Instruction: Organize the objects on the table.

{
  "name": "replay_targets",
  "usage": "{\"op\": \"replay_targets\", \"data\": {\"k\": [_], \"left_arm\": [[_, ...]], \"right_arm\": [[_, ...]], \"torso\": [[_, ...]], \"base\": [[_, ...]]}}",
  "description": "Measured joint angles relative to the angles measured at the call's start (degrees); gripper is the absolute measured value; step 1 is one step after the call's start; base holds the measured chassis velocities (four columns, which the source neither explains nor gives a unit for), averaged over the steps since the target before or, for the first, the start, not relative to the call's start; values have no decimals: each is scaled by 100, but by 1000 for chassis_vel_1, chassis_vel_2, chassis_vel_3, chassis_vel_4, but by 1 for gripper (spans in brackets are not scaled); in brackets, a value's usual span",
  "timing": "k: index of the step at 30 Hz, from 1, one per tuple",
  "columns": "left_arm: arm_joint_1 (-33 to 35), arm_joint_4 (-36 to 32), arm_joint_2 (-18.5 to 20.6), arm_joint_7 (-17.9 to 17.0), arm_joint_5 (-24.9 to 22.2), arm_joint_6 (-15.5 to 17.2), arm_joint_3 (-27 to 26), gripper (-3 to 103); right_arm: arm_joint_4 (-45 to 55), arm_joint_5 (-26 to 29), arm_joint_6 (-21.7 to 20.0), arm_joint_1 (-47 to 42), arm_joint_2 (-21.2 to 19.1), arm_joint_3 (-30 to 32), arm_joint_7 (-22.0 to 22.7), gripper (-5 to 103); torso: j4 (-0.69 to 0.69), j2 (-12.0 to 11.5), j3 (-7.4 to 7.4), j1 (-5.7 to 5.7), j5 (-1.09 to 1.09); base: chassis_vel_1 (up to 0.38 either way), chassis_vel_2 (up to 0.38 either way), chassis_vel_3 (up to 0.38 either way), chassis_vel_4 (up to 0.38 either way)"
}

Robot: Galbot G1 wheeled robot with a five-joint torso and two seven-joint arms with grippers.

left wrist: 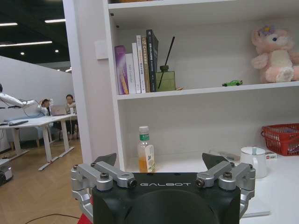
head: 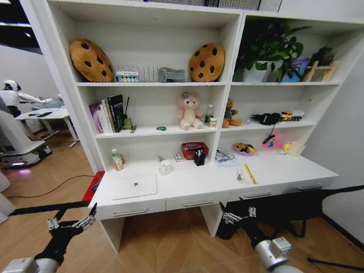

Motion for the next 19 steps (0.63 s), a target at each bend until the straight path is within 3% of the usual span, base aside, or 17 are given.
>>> {"op": "replay_targets", "data": {"k": [19], "left_arm": [[0,0,0,0,0,0,0,100]], "right_arm": [[0,0,0,0,0,0,0,100]], "torso": [[0,0,0,0,0]], "base": [[0,0,0,0]]}}
